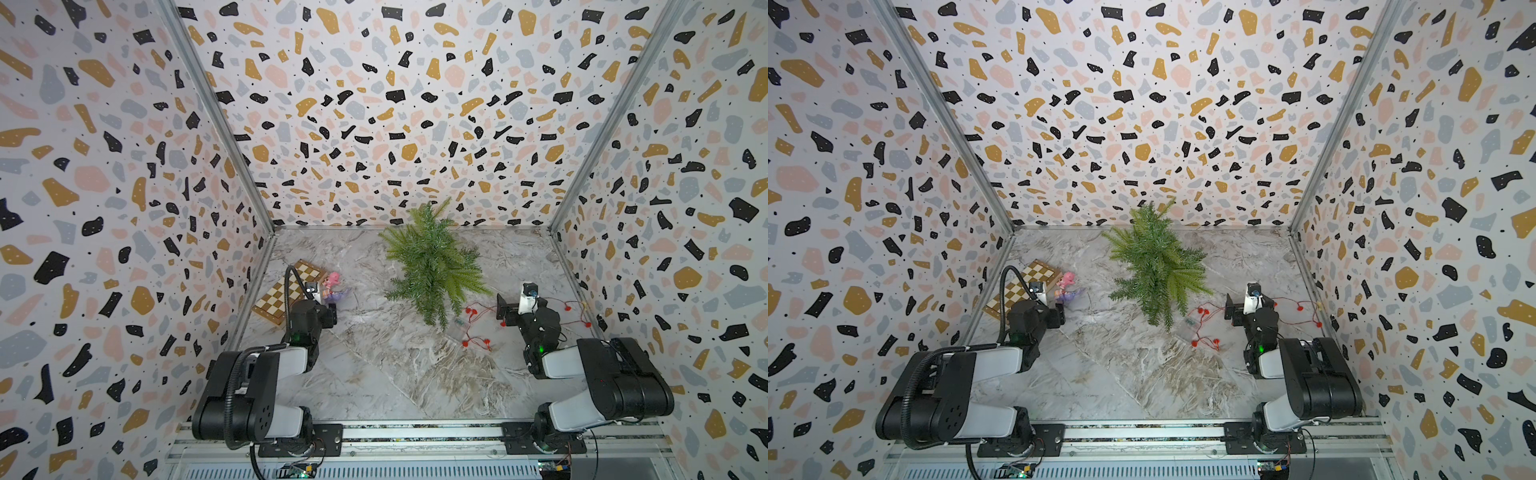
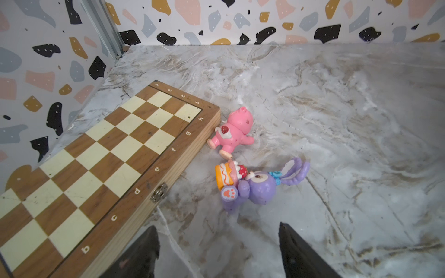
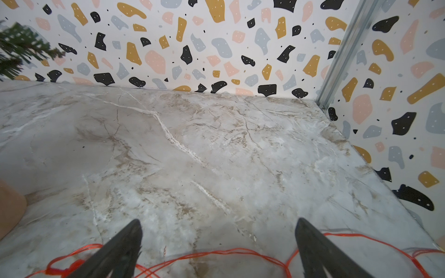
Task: Remove string lights from the small christmas tree
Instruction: Reset both arms
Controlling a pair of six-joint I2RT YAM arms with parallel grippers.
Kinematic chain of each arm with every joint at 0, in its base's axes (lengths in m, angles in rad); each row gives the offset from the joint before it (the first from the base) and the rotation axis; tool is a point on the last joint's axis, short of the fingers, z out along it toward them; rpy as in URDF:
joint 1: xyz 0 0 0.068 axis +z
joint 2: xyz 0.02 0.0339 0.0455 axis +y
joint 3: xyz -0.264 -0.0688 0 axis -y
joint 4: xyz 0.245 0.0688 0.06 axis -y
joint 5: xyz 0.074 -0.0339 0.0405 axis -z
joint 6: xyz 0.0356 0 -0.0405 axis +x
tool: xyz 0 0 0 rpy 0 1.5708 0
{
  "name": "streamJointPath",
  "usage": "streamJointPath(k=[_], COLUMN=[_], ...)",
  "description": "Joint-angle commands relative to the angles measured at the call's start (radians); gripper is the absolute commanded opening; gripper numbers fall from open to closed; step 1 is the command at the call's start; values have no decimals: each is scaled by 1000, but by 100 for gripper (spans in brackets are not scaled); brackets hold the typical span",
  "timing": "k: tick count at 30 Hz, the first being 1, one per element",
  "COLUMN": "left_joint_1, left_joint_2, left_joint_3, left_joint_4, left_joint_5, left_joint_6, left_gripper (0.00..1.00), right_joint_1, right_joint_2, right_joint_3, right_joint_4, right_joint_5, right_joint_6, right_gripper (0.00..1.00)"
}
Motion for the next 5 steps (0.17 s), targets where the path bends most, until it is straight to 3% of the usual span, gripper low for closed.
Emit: streamJointPath(k=[1, 5], left_joint_1=[7, 7], left_joint_2=[-3, -9], left_joint_3=[24, 18], left_joint_4=[37, 44], left_joint_5=[5, 3], left_joint_6=[11, 10], left_gripper=[83, 86], right_joint_1=[3, 6], right_joint_2=[-5, -13], right_joint_3=[23, 10], right_joint_4=[-7, 9], right_joint_5=[2, 8], right_joint_6=[-7, -11], right_gripper=[99, 99])
